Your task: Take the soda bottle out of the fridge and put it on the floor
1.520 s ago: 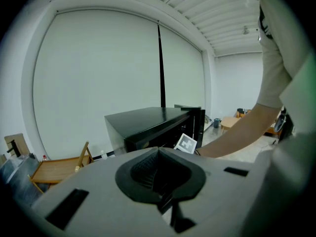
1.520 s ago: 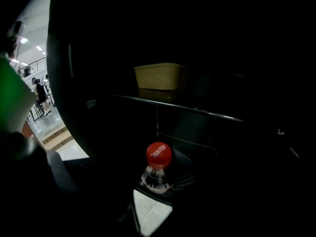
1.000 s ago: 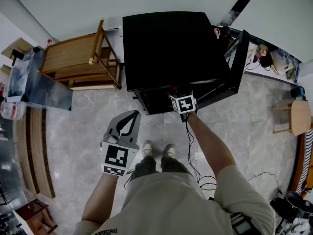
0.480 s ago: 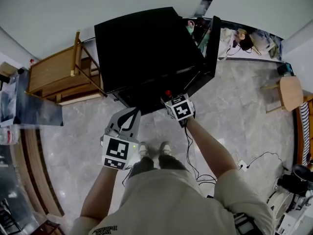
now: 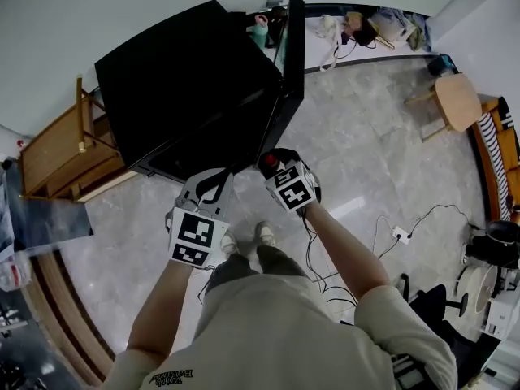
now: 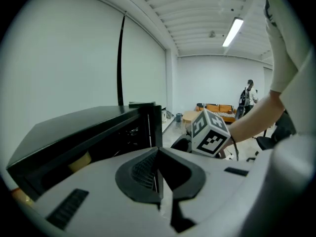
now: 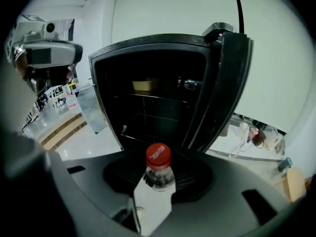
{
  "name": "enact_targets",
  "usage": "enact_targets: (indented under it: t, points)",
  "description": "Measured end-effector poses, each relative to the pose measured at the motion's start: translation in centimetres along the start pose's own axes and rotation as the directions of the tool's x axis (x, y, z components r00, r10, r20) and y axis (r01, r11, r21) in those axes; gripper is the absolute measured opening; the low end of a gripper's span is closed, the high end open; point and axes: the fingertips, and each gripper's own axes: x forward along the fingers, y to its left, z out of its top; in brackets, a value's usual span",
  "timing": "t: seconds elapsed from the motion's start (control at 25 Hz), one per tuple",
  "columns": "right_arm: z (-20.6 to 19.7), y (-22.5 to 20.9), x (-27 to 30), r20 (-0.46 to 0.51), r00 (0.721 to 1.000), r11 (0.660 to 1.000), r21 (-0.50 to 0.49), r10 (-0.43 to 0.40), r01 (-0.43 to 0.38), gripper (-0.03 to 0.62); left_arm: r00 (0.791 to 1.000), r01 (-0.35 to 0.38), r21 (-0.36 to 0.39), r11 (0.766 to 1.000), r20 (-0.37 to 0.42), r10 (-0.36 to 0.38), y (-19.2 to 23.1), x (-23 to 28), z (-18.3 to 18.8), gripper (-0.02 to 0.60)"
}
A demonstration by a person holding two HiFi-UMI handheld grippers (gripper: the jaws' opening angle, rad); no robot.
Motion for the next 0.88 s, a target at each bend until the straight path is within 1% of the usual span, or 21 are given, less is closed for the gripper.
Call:
enact_targets:
  t: [0.2, 0.36, 0.68, 0.88]
  points:
    - [-4.5, -1.4, -1.5, -0.051, 0.998, 0.997, 0.066, -0.038, 0.041, 0.133, 0.994, 0.099, 0.032, 0.995, -0.044, -0.097, -3.2, 3.9, -1.3, 0.006]
    - [-8.3, -2.1, -1.8, -0.109, 0.993, 0.993, 0.101, -0.049, 0.06, 0.133, 0.985, 0.159, 0.045, 0.986, -0.078, -0.156, -5.4, 7.0, -2.9, 0.006]
    - [-16.3, -2.6, 0.1, -0.205, 0.978, 0.976, 0.202, -0.038, 0.081, 0.133, 0.951, 0.251, 0.031, 0.967, -0.192, -0.241, -9.4, 12.9, -8.4, 0.006]
    - [-21.6, -2.4, 2.4, -0.251, 0.968, 0.959, 0.268, -0.024, 0.094, 0.133, 0.93, 0.278, 0.009, 0.961, -0.253, -0.267, -11.5, 16.0, -12.7, 0.006]
